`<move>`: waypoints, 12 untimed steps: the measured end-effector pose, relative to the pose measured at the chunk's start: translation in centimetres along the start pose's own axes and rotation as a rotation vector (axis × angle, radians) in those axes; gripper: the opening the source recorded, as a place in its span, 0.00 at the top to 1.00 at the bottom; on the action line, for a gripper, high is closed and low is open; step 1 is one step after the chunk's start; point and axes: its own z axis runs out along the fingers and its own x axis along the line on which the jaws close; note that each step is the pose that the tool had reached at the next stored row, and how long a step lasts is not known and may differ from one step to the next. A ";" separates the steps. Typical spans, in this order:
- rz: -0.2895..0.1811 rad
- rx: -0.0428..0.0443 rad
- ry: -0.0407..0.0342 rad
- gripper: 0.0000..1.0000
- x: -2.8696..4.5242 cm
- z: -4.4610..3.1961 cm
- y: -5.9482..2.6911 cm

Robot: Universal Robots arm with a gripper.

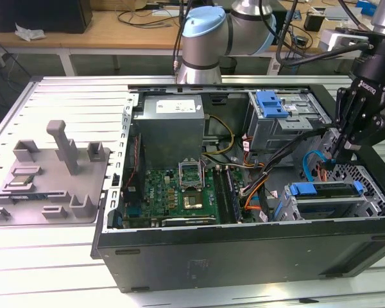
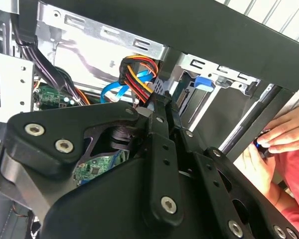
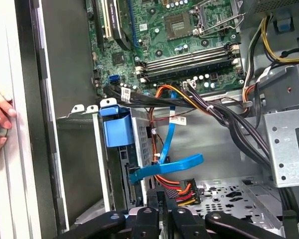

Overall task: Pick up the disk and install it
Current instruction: 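Insert the first disk wire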

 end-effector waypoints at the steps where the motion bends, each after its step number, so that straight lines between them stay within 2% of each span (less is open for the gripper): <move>1: -0.003 0.0013 -0.0031 0.84 0.20 0.04 0.04; 8: -0.024 0.0079 -0.0170 0.84 1.11 0.25 0.17; 12: -0.044 0.0131 -0.0185 0.84 1.43 0.33 0.28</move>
